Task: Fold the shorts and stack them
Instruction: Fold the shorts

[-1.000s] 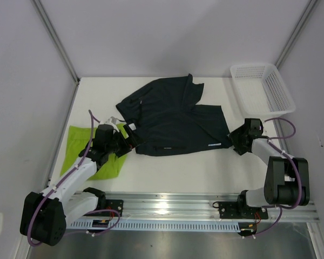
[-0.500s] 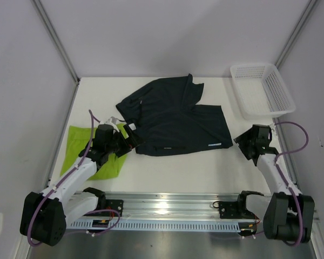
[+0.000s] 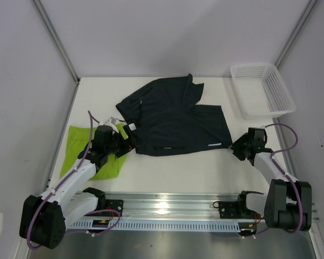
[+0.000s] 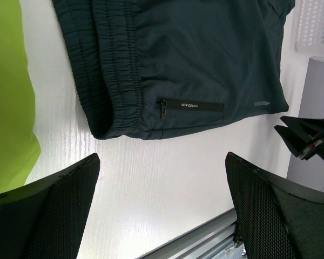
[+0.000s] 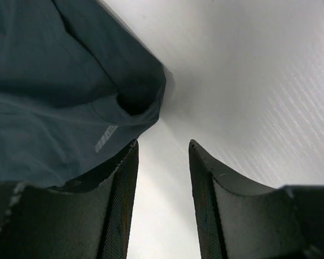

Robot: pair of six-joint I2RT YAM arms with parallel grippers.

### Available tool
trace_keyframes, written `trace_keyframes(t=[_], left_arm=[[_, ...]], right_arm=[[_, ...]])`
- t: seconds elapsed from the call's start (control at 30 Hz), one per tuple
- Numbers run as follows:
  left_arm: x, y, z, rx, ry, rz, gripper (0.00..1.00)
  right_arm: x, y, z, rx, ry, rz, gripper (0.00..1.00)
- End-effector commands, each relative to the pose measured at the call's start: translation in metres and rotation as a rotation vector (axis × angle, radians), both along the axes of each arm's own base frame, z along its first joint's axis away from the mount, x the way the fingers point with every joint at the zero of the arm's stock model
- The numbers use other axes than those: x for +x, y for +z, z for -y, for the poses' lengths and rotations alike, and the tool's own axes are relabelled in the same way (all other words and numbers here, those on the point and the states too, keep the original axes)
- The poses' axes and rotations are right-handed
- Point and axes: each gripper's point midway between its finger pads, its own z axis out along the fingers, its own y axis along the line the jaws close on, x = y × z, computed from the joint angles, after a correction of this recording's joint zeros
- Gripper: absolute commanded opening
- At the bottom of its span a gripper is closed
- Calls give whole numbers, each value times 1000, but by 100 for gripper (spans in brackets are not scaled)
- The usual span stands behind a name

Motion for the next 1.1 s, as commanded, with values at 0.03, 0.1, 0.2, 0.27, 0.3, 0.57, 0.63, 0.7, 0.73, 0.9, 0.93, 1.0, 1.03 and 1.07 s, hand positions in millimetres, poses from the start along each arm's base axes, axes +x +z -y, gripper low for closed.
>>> trace_keyframes(t=[0.03, 0.1, 0.2, 0.27, 0.3, 0.57, 0.63, 0.7, 0.73, 0.9, 0.93, 1.0, 1.03, 1.07], left_arm=[[2, 6, -2, 1, 0, 31, 99], [2, 6, -3, 5, 4, 33, 99], [2, 6, -3, 8, 3, 35, 99], [2, 4, -3, 11, 0, 31, 99], [2, 4, -3, 11, 2, 30, 99], [2, 3, -2, 5, -1, 29, 99], [2, 2, -2, 6, -1, 24, 99], [2, 2, -2, 6, -1, 26, 99], [3, 2, -2, 5, 1, 27, 99], [1, -1, 1, -8, -15, 19, 99], [-1, -5, 2, -12, -18, 6, 99], [-1, -5, 4, -28, -20, 3, 99], [-4, -9, 4, -34, -21, -6, 99], [-4, -8, 5, -45, -15, -6, 99]], right_arm=[[14, -2, -6, 17, 26, 38, 45], [17, -7, -7, 18, 27, 27, 46], [25, -11, -7, 17, 26, 17, 48], [30, -14, -6, 11, 21, 9, 49], [32, -16, -5, 8, 20, 1, 50], [43, -36, 0, 6, -12, -91, 52], [45, -42, 1, 1, -17, -132, 50], [44, -45, -1, 2, -11, -167, 46], [48, -45, -1, 1, -8, -165, 45], [48, -47, -1, -7, -3, -172, 25], [49, -46, -1, -8, -2, -169, 19], [47, -46, -2, 1, 1, -178, 0], [47, -44, -1, 0, -1, -172, 0], [46, -42, 0, -4, -11, -165, 0]])
